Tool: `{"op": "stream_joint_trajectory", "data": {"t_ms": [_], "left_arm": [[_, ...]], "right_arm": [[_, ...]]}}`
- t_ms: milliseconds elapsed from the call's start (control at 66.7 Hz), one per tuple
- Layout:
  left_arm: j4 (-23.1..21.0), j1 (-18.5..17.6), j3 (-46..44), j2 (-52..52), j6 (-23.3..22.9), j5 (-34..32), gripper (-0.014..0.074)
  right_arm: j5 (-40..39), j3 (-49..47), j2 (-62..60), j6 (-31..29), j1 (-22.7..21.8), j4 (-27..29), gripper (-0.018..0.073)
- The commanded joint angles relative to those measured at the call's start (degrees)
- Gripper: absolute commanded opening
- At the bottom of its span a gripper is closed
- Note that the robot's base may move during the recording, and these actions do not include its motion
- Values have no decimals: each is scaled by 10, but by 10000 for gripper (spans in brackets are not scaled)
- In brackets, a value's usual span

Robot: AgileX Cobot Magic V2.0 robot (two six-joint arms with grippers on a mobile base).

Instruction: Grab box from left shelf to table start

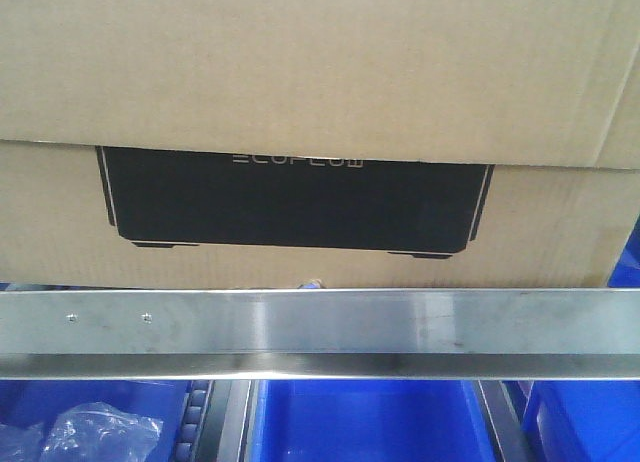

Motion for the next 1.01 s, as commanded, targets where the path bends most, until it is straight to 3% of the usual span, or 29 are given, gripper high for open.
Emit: {"op": "stream_joint_trajectory", "data": {"t_ms": [0, 450, 780, 990], "left_arm": [[-3, 1, -4, -9, 0, -50, -99], [-3, 1, -4, -9, 0, -70, -99], [-4, 1, -14, -9, 0, -201, -99], [-4, 1, -109, 7, 0, -141, -97]], "right_arm": [[-50, 1, -5, -2, -1, -5, 57], [-50, 1, -5, -2, -1, -5, 57], [-50, 1, -5, -2, -1, -5, 57], [-50, 1, -5, -2, -1, -5, 57]]}}
